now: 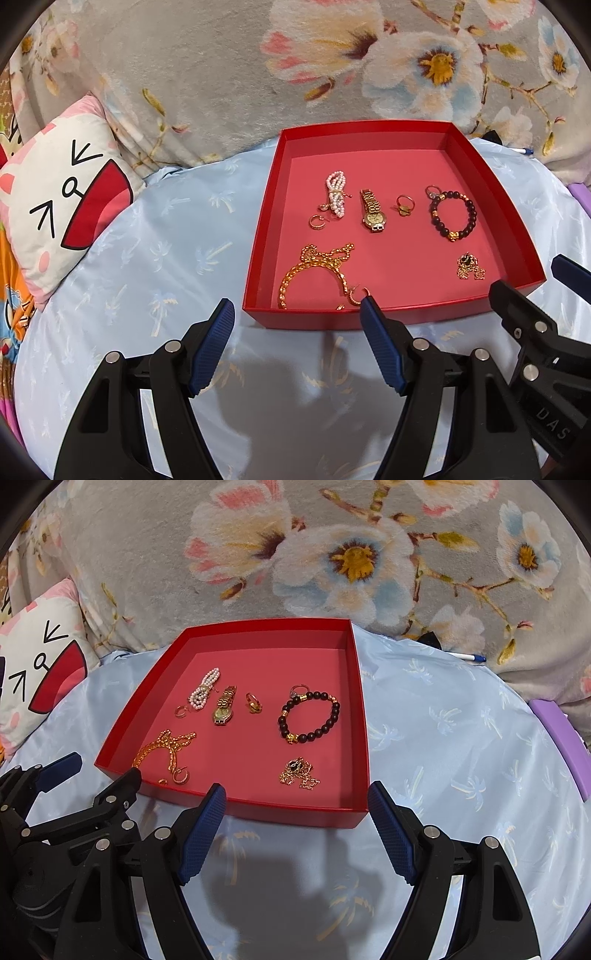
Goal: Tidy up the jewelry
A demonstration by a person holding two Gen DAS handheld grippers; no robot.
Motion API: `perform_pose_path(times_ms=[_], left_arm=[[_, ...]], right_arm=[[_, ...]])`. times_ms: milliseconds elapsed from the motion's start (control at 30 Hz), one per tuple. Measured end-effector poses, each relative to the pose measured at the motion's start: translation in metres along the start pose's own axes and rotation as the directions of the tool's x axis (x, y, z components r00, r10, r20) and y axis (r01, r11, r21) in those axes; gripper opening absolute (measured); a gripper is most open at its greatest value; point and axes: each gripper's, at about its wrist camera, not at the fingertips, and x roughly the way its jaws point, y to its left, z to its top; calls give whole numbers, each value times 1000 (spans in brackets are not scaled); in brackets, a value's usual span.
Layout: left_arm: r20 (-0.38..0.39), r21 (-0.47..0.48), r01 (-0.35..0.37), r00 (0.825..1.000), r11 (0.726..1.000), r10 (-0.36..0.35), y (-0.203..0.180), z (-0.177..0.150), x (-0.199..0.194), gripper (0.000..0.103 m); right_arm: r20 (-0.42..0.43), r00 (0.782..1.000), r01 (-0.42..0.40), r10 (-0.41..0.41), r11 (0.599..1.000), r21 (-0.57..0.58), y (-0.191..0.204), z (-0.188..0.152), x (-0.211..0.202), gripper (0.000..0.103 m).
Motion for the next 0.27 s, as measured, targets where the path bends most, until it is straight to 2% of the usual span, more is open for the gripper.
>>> perform_pose_path(times_ms=[267], left_arm=[[5, -4, -3, 1000, 1000, 3, 1, 0, 1, 68]], right_arm=[[1, 1000, 1, -1, 1000, -1, 0, 0, 1, 77]])
